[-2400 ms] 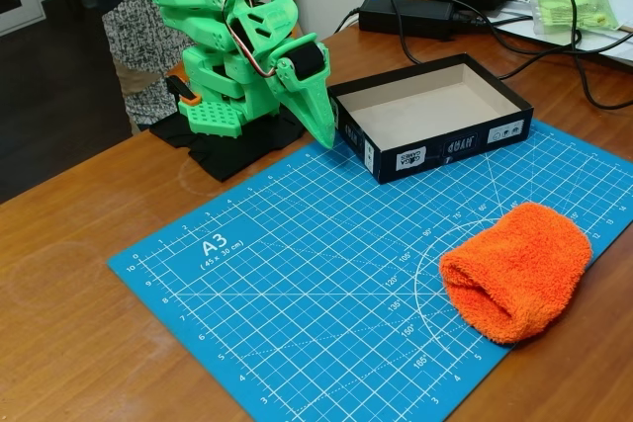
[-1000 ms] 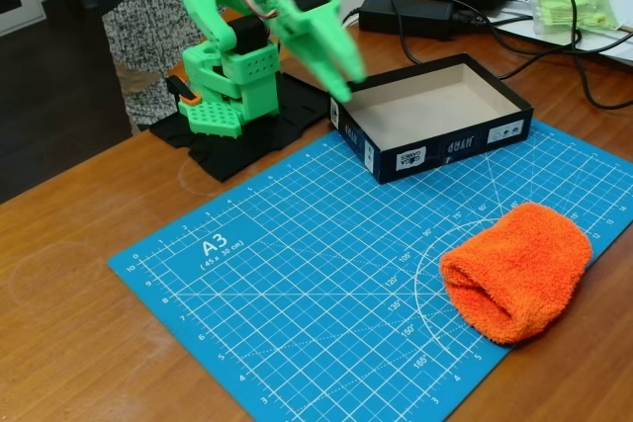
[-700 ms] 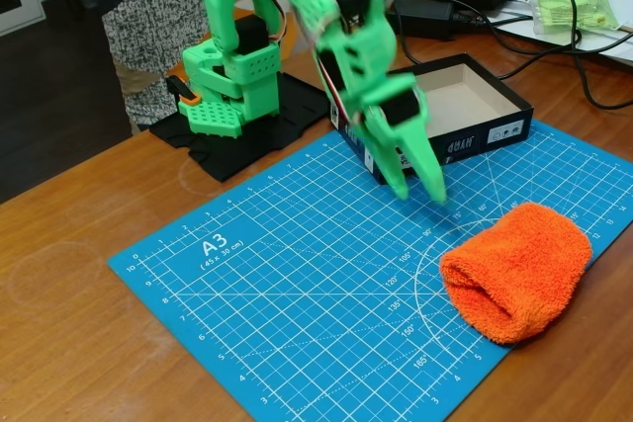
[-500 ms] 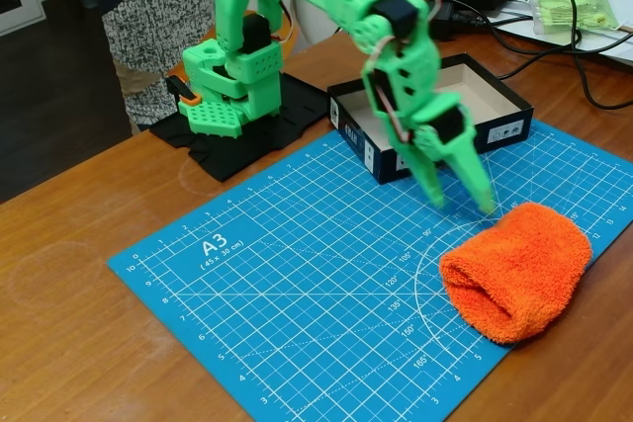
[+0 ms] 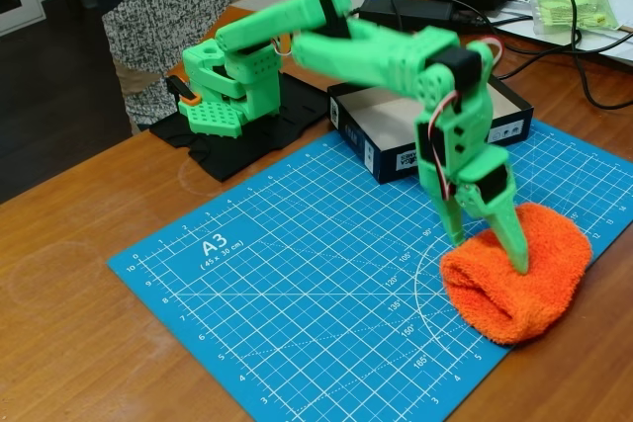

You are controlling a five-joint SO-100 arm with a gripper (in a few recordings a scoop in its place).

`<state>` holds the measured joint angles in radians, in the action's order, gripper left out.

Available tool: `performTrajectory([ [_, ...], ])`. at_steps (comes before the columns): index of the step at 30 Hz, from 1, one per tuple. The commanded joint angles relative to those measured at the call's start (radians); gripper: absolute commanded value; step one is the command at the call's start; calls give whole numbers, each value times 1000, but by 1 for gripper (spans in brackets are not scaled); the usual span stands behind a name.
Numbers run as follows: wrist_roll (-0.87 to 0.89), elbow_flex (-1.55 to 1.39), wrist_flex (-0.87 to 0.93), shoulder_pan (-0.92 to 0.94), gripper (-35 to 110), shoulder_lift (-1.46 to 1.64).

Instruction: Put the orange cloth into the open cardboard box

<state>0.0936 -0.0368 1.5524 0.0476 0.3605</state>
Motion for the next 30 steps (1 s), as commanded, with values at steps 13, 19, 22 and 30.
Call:
performTrajectory([
  [13,-60,28,-58,40,34,-71],
  [19,-23,23,-28,48,0,-72],
  [22,-20,54,11,48,0,-91],
  [30,14,224,103,31,0,-107],
])
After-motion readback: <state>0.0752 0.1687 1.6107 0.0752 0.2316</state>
